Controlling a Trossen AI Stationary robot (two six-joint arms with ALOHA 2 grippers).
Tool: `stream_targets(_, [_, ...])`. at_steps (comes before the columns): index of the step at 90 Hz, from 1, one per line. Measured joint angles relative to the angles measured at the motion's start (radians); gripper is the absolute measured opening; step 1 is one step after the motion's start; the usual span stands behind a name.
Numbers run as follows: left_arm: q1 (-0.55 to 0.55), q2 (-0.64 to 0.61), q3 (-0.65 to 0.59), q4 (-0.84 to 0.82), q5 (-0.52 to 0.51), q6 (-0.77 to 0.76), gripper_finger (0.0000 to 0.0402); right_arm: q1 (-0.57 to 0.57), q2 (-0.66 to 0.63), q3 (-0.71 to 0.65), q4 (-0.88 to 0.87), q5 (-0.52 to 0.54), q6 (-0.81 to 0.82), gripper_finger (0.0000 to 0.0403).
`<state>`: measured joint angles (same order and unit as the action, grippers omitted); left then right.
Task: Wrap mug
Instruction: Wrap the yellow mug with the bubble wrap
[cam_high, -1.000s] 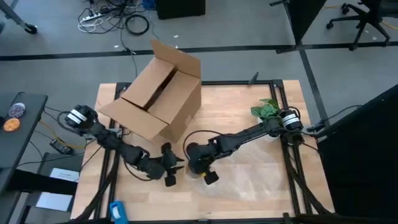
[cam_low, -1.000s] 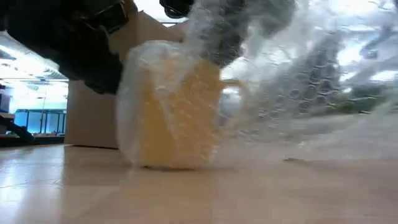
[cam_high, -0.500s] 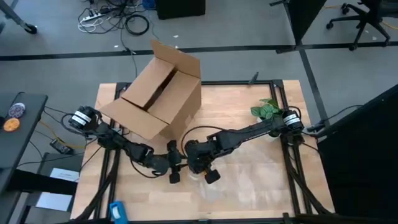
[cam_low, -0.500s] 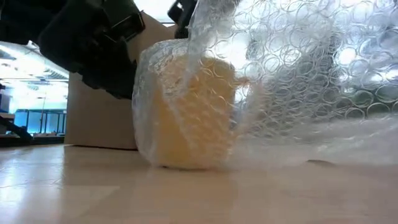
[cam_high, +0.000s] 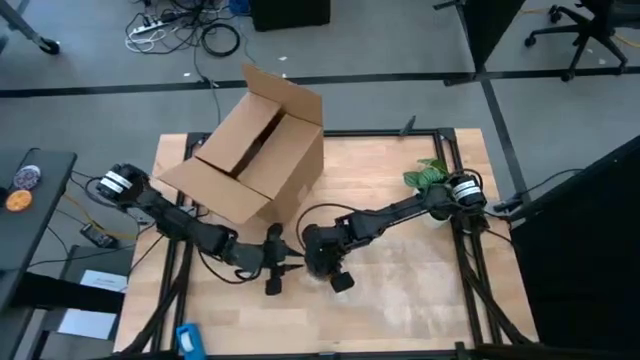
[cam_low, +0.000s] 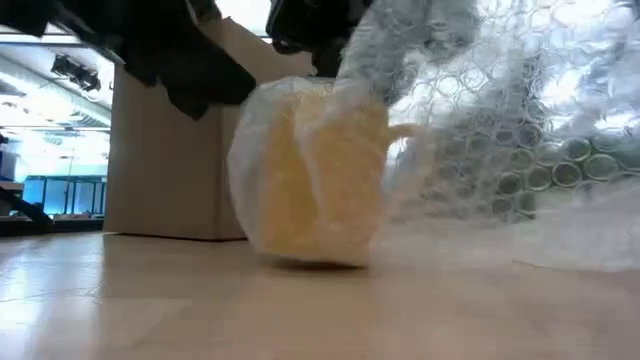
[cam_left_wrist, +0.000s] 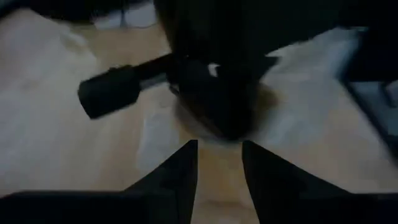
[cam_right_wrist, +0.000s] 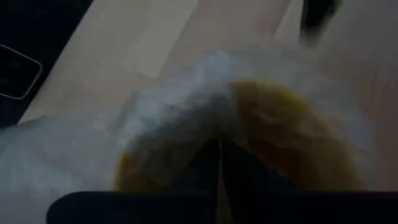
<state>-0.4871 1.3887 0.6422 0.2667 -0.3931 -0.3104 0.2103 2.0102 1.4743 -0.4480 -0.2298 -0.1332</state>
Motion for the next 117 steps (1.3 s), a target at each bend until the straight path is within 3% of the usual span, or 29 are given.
stream_targets(16, [-0.040, -0.027, 0.000, -0.061, 0.012, -0.067, 0.0110, -0.002, 0.000, 0.008, -0.035, 0.025, -0.022, 0.0000])
stream_targets(52, [-0.023, 0.033, -0.001, 0.006, -0.028, -0.062, 0.0110, 0.017, -0.008, 0.254, -0.424, 0.159, -0.096, 0.0000])
stream_targets(70, [-0.024, 0.033, -0.001, -0.007, -0.028, -0.061, 0.0110, 0.040, -0.009, 0.310, -0.404, 0.146, -0.120, 0.0000])
stream_targets(86, [-0.024, 0.033, -0.001, -0.005, -0.026, -0.063, 0.0110, 0.058, 0.002, 0.306, -0.344, 0.065, -0.115, 0.0000])
stream_targets(117, [-0.043, 0.102, -0.001, 0.067, -0.015, -0.067, 0.0110, 0.019, 0.111, 0.237, -0.329, 0.079, -0.085, 0.0000])
